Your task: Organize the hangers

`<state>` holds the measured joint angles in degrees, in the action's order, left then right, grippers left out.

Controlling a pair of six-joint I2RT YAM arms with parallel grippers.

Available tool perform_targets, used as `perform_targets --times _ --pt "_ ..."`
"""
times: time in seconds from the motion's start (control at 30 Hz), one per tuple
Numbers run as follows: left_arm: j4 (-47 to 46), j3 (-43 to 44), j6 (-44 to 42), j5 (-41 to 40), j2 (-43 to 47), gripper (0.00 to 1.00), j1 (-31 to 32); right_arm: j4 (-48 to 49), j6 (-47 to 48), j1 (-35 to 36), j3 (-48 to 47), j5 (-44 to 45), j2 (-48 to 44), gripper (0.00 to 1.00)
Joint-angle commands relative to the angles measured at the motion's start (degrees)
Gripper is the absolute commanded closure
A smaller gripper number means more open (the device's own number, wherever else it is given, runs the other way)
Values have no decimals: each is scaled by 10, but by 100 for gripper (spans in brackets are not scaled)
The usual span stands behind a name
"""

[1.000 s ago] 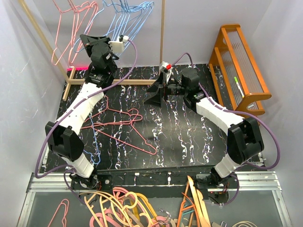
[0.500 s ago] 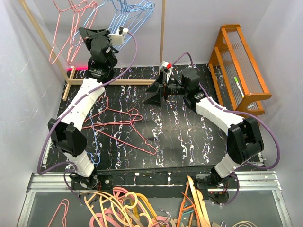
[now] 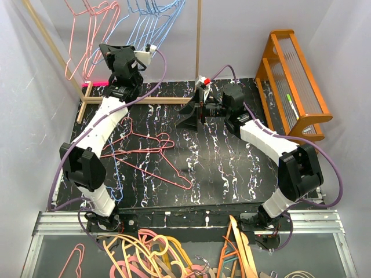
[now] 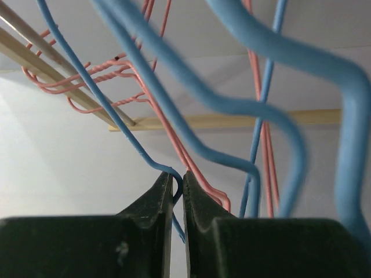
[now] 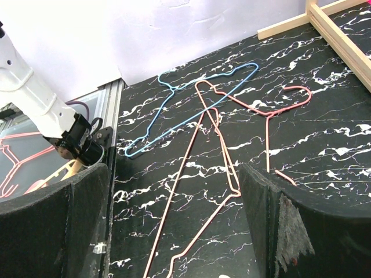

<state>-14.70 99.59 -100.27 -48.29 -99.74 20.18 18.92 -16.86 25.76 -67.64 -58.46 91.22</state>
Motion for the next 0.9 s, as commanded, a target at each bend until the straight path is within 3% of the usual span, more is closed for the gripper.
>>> perform_targets --times 0.0,0.1,0.13,0.2,0.23,0.3,0.37,0.43,0.47,0.5,0.57,0.63,0.77,0.87 --pt "29 -34 20 -9 57 100 -2 36 -8 -2 -3 -1 -23 0" --pt "32 -23 29 -9 56 100 -2 37 -11 -2 -7 -4 -18 0" --pt "30 -17 29 -10 53 85 -2 37 -12 -3 -9 -3 -16 1" --pt "19 -3 35 -14 48 12 -2 37 -13 -2 -12 1 -13 1" --pt "26 12 50 -21 48 4 -2 37 -12 -2 -13 4 -12 1" --pt "124 89 158 -38 44 3 -15 34 -4 -2 -15 11 -12 1" --pt "408 263 393 -1 20 3 -49 24 11 -2 -16 22 -14 2" --pt "699 455 622 140 -16 3 -114 12 26 -4 -15 27 -16 2" --pt "809 502 702 236 -19 3 -152 4 34 -6 -15 27 -15 1" --pt "882 487 772 365 0 3 -194 -4 38 -7 -15 25 -13 2" --pt "881 336 821 516 94 3 -252 -8 42 -9 -14 19 -8 1" --pt "885 204 843 607 182 3 -259 -14 49 -10 -19 6 2 2" --pt "942 42 873 773 262 3 -285 -21 50 -10 -36 -14 23 2" --pt "895 -72 914 860 323 3 -303 -63 84 -10 -55 -24 36 2"
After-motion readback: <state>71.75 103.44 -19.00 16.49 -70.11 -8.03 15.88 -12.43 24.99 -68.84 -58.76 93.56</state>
